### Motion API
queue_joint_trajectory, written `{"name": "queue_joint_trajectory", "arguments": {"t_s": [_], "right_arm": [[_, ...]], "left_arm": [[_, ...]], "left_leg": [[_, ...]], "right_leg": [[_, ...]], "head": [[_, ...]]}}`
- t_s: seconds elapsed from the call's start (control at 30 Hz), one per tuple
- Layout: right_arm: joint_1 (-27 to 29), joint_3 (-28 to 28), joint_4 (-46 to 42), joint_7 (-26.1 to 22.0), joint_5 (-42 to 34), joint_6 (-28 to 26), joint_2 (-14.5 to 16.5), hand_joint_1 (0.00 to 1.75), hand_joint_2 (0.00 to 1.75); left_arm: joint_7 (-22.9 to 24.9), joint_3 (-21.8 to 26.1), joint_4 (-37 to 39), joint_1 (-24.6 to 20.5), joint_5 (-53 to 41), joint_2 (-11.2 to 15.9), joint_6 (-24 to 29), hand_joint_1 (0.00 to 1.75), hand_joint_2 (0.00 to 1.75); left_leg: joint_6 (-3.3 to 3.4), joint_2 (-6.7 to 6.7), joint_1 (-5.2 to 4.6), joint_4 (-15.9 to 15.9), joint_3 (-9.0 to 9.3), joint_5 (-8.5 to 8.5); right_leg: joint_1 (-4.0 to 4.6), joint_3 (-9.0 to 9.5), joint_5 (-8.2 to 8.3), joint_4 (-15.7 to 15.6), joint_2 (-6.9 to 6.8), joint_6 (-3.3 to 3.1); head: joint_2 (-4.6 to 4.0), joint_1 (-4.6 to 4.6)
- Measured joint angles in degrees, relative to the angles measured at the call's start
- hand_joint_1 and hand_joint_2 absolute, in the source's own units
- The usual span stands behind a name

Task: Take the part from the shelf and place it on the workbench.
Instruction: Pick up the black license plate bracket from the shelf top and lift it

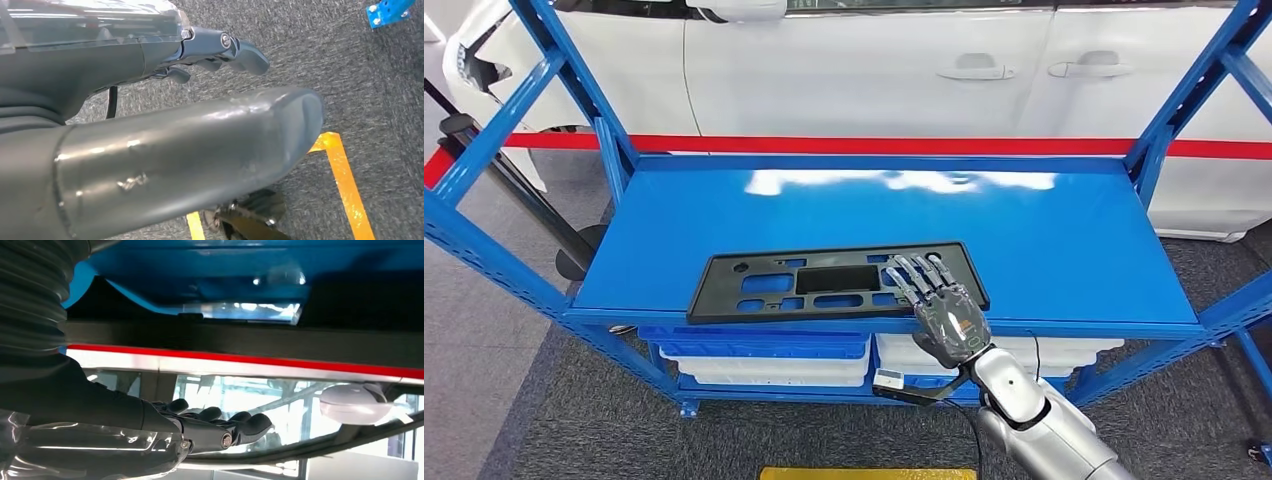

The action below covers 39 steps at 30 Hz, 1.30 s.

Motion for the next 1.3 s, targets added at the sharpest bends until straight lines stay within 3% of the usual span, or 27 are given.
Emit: {"name": "queue_joint_trajectory", "arguments": {"t_s": [0.03,0.07,0.1,0.17,0.23,0.3,0.4,0.5,0.57,0.6,0.67,0.73,0.8,0.9,0.97,1.07,1.1,1.13,1.17,1.23,1.3], "right_arm": [[-0.04,0.14,0.27,0.00,0.00,0.08,-0.04,0.00,1.75],[-0.05,0.27,0.51,0.00,0.01,0.09,-0.05,0.00,1.75],[-0.07,0.39,0.71,-0.01,0.01,0.09,-0.05,0.00,1.75],[-0.25,0.66,1.03,-0.03,0.02,0.10,-0.05,0.00,1.75],[-0.71,0.98,1.39,-0.11,-0.04,0.20,-0.06,0.00,1.75],[-1.16,1.33,1.76,-0.32,-0.14,0.30,-0.07,0.00,1.75],[-1.60,1.82,2.18,-0.67,-0.31,0.43,0.04,0.00,1.75],[-1.92,2.36,2.63,-0.80,-0.70,0.87,0.22,0.00,1.75],[-2.14,2.68,2.79,-0.82,-1.03,1.18,0.26,0.00,1.75],[-2.30,2.85,2.79,-0.83,-1.20,1.31,0.27,0.00,1.75],[-2.75,3.31,2.52,-0.81,-1.57,1.89,0.28,0.00,1.75],[-3.44,4.03,1.86,-0.73,-2.03,2.82,0.28,0.00,1.75],[-4.16,4.80,0.98,-0.67,-2.42,3.42,0.28,0.00,1.75],[-5.78,5.43,-0.02,-0.36,-2.62,4.02,0.31,0.00,1.75],[-7.02,5.68,-0.24,-0.12,-2.69,4.38,0.12,0.00,1.75],[-7.73,6.28,-0.31,0.08,-2.84,4.76,-0.80,0.00,1.75],[-7.78,6.51,-0.31,0.13,-2.93,4.86,-1.05,0.00,1.75],[-7.83,6.69,-0.31,0.18,-3.02,4.91,-1.22,0.00,1.75],[-7.94,6.87,-0.31,0.23,-3.09,4.95,-1.31,0.00,1.75],[-8.30,7.15,-0.33,0.30,-3.14,4.99,-1.34,0.00,1.75],[-8.69,7.32,-0.34,0.33,-3.16,5.00,-1.35,0.00,1.75]], "left_arm": [[0.00,0.01,0.00,0.04,0.02,0.02,-0.13,0.00,0.00],[0.00,0.01,0.00,0.11,0.03,0.03,-0.22,0.00,0.00],[0.00,0.01,0.00,0.17,0.03,0.03,-0.26,0.00,0.00],[0.01,0.02,0.00,0.23,0.05,0.05,-0.30,0.00,0.00],[0.11,0.05,0.00,0.24,0.08,0.10,-0.32,0.00,0.00],[0.27,0.13,0.00,0.25,0.09,0.12,-0.38,0.00,0.00],[0.37,0.37,0.00,0.19,0.09,0.04,-0.56,0.00,0.00],[0.34,0.69,0.00,-0.02,-0.05,0.01,-0.80,0.00,0.00],[0.30,0.86,0.00,-0.10,-0.34,0.01,-0.92,0.00,0.00],[0.28,0.90,0.00,-0.13,-0.50,0.01,-0.95,0.00,0.00],[0.28,0.92,0.00,-0.15,-0.93,-0.01,-1.00,0.00,0.00],[0.23,0.93,0.00,-0.22,-1.32,-0.03,-1.18,0.00,0.00],[0.12,0.95,0.00,-0.31,-1.62,-0.03,-1.34,0.00,0.00],[0.00,0.97,0.00,-0.38,-1.91,-0.04,-1.38,0.00,0.00],[0.00,0.97,0.00,-0.50,-2.02,-0.07,-1.40,0.00,0.00],[0.17,0.98,0.00,-0.51,-2.14,-0.10,-1.41,0.00,0.00],[0.27,0.98,0.00,-0.45,-2.17,-0.10,-1.43,0.00,0.00],[0.34,0.99,0.00,-0.39,-2.21,-0.10,-1.46,0.00,0.00],[0.40,0.99,0.00,-0.35,-2.26,-0.10,-1.50,0.00,0.00],[0.48,0.99,0.00,-0.33,-2.31,-0.10,-1.54,0.00,0.00],[0.53,0.99,0.00,-0.30,-2.31,-0.10,-1.54,0.00,0.00]], "left_leg": [[0.02,0.01,-0.08,2.84,-1.76,-0.71],[0.13,0.01,-0.16,3.89,-2.74,-0.28],[0.34,0.01,-0.25,2.61,-2.60,1.33],[1.13,-0.11,-0.55,-4.47,-0.04,6.01],[1.93,-0.30,-0.95,-10.00,2.13,8.52],[2.39,-0.39,-1.28,-11.16,2.46,8.67],[3.32,-0.47,-0.81,-12.33,3.26,9.16],[3.84,-0.57,-0.52,-12.85,3.64,9.39],[3.83,-0.61,-0.51,-12.79,3.66,9.28],[3.77,-0.65,-0.48,-12.73,3.70,9.22],[3.46,-0.84,-0.31,-12.48,3.80,8.99],[2.88,-1.03,-0.29,-12.01,3.70,8.62],[2.14,-1.08,-0.47,-11.82,3.20,8.46],[1.02,-0.99,-0.39,-11.68,3.05,8.37],[0.41,-0.63,-0.23,-8.60,1.97,6.23],[-0.09,-0.20,-0.18,1.56,-2.74,0.88],[-0.16,-0.17,-0.19,3.43,-3.68,0.44],[-0.16,-0.16,-0.19,3.42,-3.73,1.05],[-0.08,-0.15,-0.19,1.28,-2.73,2.63],[0.34,-0.43,-0.29,-6.17,0.81,6.41],[1.04,-0.72,-0.53,-10.80,2.78,8.20]], "right_leg": [[0.20,0.19,-0.18,0.03,-0.06,-0.16],[0.39,0.42,-0.40,0.05,-0.10,-0.27],[0.56,0.72,-0.64,0.09,-0.10,-0.30],[0.77,1.40,-1.18,0.15,-0.09,-0.26],[0.98,1.76,-1.65,0.32,0.04,0.08],[0.99,1.85,-1.84,0.31,0.09,0.60],[0.85,1.50,-2.89,1.32,0.19,1.44],[0.12,-3.11,-7.14,10.51,1.04,2.15],[-0.40,-6.12,-8.36,15.72,1.19,2.54],[-0.62,-6.59,-7.79,16.16,1.19,2.69],[-0.97,-5.01,-4.39,12.06,1.12,2.89],[-1.04,-1.89,-0.98,4.84,0.61,2.88],[-0.80,-0.30,-0.22,1.06,0.14,2.62],[-0.60,-0.18,-0.21,0.48,0.06,1.70],[-0.67,0.17,-0.01,-0.01,-0.42,0.88],[-0.27,0.35,-0.11,-0.09,-1.18,0.25],[-0.15,0.36,-0.15,-0.03,-1.30,0.20],[-0.06,0.36,-0.20,0.05,-1.38,0.18],[-0.01,0.39,-0.27,0.14,-1.40,0.20],[0.13,0.48,-0.50,0.37,-1.33,0.45],[0.29,0.54,-0.69,0.56,-1.13,0.94]], "head": [[0.00,0.00],[0.00,0.00],[0.00,-0.01],[0.00,0.01],[0.00,0.01],[0.00,0.01],[0.00,0.01],[0.00,0.01],[0.00,0.02],[0.00,0.02],[0.00,0.02],[0.00,0.02],[0.00,0.01],[0.00,0.01],[0.00,0.01],[0.00,0.01],[0.00,0.01],[0.00,0.00],[0.00,0.00],[0.00,0.00],[0.00,0.00]]}}
